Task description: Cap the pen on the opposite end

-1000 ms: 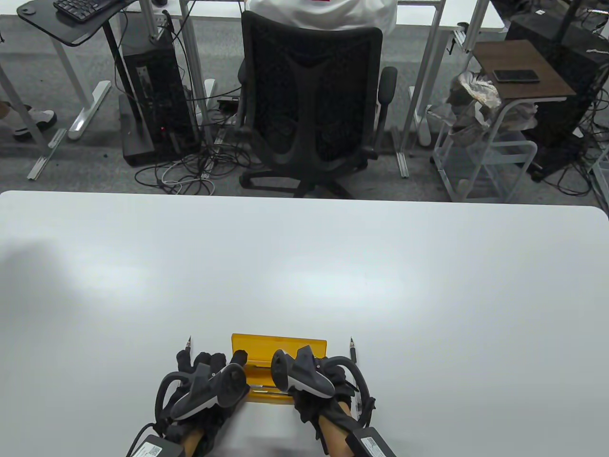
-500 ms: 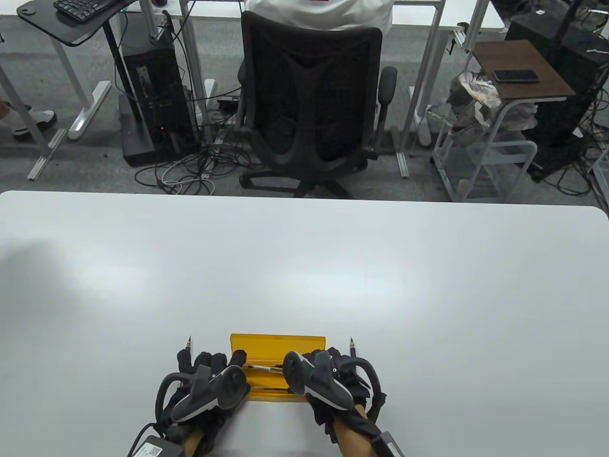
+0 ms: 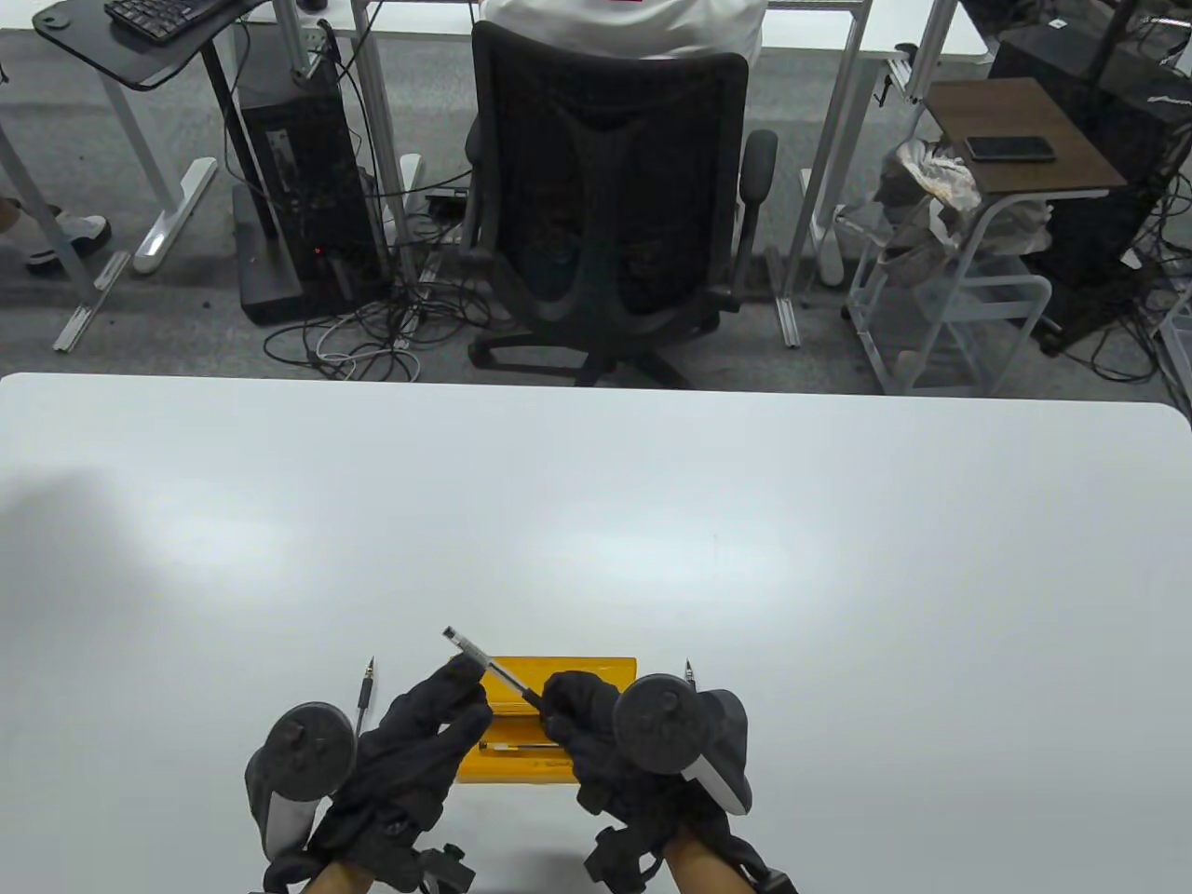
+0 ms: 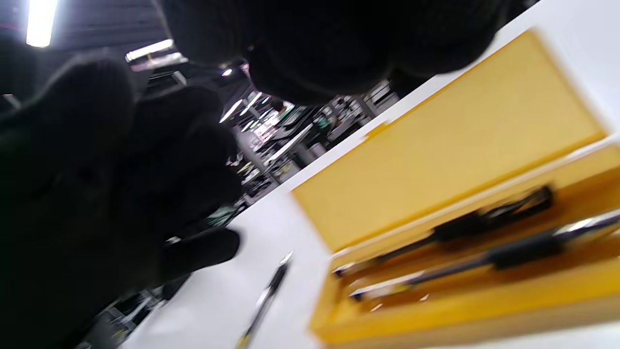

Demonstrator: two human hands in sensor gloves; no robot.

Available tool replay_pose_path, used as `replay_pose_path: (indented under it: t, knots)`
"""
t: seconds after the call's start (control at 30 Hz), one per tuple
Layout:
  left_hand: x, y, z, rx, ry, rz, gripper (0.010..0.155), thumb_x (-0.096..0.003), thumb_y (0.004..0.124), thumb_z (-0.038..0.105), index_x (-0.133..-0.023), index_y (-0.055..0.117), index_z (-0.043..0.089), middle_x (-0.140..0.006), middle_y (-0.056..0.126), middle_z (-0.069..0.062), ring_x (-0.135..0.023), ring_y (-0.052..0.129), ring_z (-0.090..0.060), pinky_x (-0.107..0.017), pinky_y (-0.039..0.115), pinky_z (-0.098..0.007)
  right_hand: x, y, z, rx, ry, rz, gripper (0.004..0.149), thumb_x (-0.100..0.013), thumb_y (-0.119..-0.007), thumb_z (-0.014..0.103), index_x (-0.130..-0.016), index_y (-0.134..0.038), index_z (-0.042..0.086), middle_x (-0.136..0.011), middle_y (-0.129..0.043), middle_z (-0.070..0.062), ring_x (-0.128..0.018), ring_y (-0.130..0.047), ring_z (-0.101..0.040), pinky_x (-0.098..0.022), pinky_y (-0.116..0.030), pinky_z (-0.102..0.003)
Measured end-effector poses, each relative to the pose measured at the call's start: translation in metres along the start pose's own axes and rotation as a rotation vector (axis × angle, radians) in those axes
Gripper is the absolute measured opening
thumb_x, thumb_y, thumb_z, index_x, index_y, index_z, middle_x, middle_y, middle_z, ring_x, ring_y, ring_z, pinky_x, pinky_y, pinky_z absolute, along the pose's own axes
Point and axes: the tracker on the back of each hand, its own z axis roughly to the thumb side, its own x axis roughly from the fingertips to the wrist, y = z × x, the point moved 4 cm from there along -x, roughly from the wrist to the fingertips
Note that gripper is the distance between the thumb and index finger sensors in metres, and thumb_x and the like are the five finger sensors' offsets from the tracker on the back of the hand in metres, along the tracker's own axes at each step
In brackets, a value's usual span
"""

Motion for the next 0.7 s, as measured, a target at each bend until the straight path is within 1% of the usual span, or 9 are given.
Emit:
replay_pose_path:
  t: [0.03,0.13,0.27,0.37,0.4,0.47,0.5,0.57,0.7]
  knots:
    - [0.002,0.000,-0.004,0.114,-0.026,-0.012,0.069,-0.0541,0.082,0.040,-0.113,0.053,0.016,-0.109,0.069,-0.014,-0.095,0.067,-0.038,-0.071,0.035,-0.077,-0.001,-0.008,0.002,0.004,-0.008,0.037,0.049,-0.041,-0.073,0.032,-0.088,-0.078,0.018,-0.064,-0.099,-0.009,-0.032,-0.095,-0.011,-0.030,-0.086,-0.036]
    - [0.002,0.000,-0.007,0.248,-0.028,-0.047,0.050,-0.0572,0.079,0.030,-0.104,0.063,0.025,-0.104,0.075,-0.009,-0.092,0.073,-0.034,-0.073,0.039,-0.074,-0.004,-0.023,-0.006,-0.045,-0.089,0.114,0.049,-0.040,-0.070,0.037,-0.083,-0.085,0.017,-0.054,-0.102,-0.007,-0.026,-0.094,-0.010,-0.026,-0.086,-0.035]
    - [0.001,-0.003,0.003,0.082,0.036,-0.022,0.049,-0.0559,0.078,0.028,-0.101,0.062,0.023,-0.099,0.085,-0.011,-0.085,0.086,-0.030,-0.075,0.047,-0.068,-0.003,-0.027,-0.014,-0.107,-0.138,0.152,0.048,-0.041,-0.068,0.041,-0.074,-0.092,0.014,-0.044,-0.101,-0.006,-0.022,-0.095,-0.010,-0.023,-0.086,-0.035]
    - [-0.001,-0.017,0.025,-0.224,0.170,0.141,0.052,-0.0534,0.077,0.033,-0.099,0.065,0.011,-0.081,0.096,-0.009,-0.064,0.098,-0.023,-0.069,0.059,-0.063,-0.001,-0.025,0.000,-0.110,-0.087,0.122,0.048,-0.042,-0.067,0.041,-0.070,-0.094,0.013,-0.038,-0.100,-0.003,-0.018,-0.095,-0.008,-0.020,-0.087,-0.033]
    - [0.002,-0.033,0.030,-0.204,0.174,0.242,0.052,-0.0540,0.076,0.031,-0.100,0.063,0.009,-0.081,0.094,-0.012,-0.063,0.095,-0.026,-0.069,0.058,-0.062,0.001,-0.023,0.000,-0.041,-0.132,0.092,0.047,-0.041,-0.071,0.038,-0.068,-0.096,0.009,-0.037,-0.101,-0.007,-0.017,-0.095,-0.012,-0.020,-0.086,-0.037]
    - [0.002,-0.066,0.035,-0.288,0.185,0.378,0.053,-0.0542,0.077,0.030,-0.100,0.064,0.007,-0.080,0.094,-0.014,-0.060,0.094,-0.029,-0.068,0.058,-0.062,0.004,-0.015,-0.008,0.186,-0.110,0.102,0.047,-0.041,-0.069,0.042,-0.070,-0.094,0.015,-0.038,-0.101,-0.001,-0.018,-0.096,-0.006,-0.022,-0.088,-0.032]
    - [0.003,-0.076,0.032,-0.352,0.199,0.361,0.053,-0.0542,0.080,0.031,-0.100,0.067,0.006,-0.078,0.096,-0.014,-0.058,0.095,-0.029,-0.068,0.058,-0.062,0.005,-0.007,-0.015,0.183,-0.140,0.037,0.047,-0.040,-0.071,0.043,-0.070,-0.094,0.015,-0.039,-0.101,-0.002,-0.019,-0.096,-0.007,-0.022,-0.087,-0.032]
    - [0.006,-0.075,0.026,-0.392,0.234,0.283,0.054,-0.0534,0.086,0.033,-0.099,0.072,0.006,-0.075,0.098,-0.015,-0.058,0.094,-0.030,-0.068,0.056,-0.065,0.004,0.004,-0.025,0.101,-0.182,-0.058,0.048,-0.039,-0.079,0.043,-0.071,-0.094,0.012,-0.039,-0.101,-0.004,-0.019,-0.096,-0.010,-0.022,-0.087,-0.034]
    - [0.005,-0.053,0.037,-0.646,0.338,0.180,0.053,-0.0496,0.091,0.033,-0.095,0.079,0.008,-0.074,0.098,-0.015,-0.063,0.091,-0.033,-0.070,0.051,-0.069,0.004,0.012,-0.026,0.059,-0.180,-0.165,0.047,-0.040,-0.077,0.036,-0.080,-0.090,0.015,-0.050,-0.101,-0.007,-0.028,-0.098,-0.013,-0.028,-0.087,-0.037]
